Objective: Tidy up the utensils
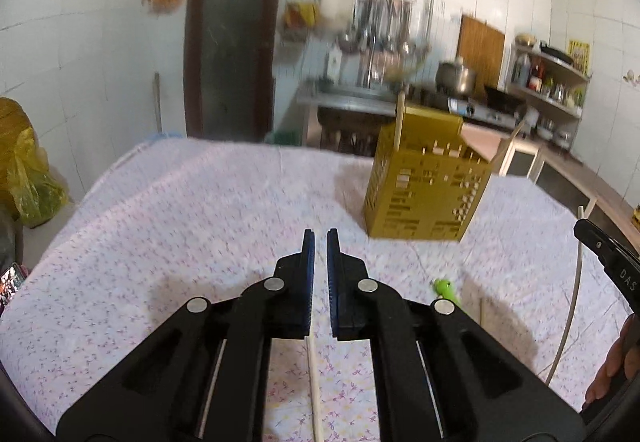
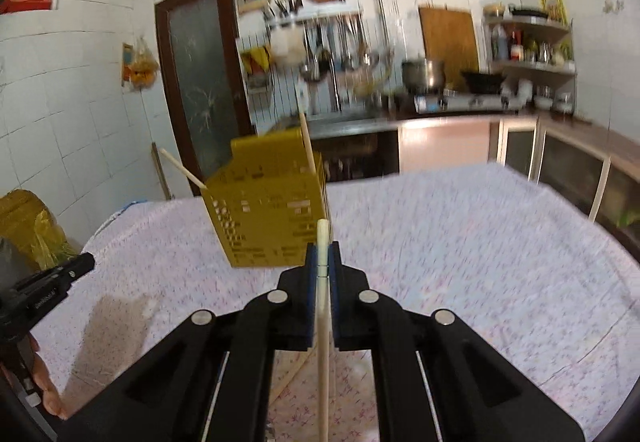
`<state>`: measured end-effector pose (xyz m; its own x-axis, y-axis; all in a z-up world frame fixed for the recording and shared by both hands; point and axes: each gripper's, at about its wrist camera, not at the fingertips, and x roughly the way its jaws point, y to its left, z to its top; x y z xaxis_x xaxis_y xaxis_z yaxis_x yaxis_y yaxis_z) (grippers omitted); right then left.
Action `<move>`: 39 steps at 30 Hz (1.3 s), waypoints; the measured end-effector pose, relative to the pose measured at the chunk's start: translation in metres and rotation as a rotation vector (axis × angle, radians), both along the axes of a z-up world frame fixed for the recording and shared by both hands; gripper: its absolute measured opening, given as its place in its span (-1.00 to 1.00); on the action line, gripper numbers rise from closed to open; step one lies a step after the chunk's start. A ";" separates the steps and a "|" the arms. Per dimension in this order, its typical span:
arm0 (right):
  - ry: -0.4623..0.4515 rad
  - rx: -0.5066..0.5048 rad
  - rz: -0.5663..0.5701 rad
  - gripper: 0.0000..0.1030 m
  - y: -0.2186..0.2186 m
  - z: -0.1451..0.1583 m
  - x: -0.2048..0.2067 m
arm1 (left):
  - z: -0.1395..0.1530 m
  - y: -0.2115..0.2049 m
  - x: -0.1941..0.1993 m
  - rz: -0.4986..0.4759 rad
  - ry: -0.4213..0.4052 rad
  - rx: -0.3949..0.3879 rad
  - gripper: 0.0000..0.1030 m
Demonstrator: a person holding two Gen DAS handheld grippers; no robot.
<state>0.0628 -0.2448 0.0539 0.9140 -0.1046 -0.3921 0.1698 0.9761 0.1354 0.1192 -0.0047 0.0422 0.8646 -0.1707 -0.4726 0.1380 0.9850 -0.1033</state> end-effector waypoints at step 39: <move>0.134 -0.005 0.019 -0.88 -0.006 -0.031 0.036 | -0.075 -0.024 0.077 -0.030 0.363 0.140 -0.91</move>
<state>0.0988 -0.2507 0.0227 0.8553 -0.0897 -0.5103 0.1673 0.9800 0.1080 0.1962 -0.0285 -0.0326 0.6324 -0.1055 -0.7674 0.1463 0.9891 -0.0154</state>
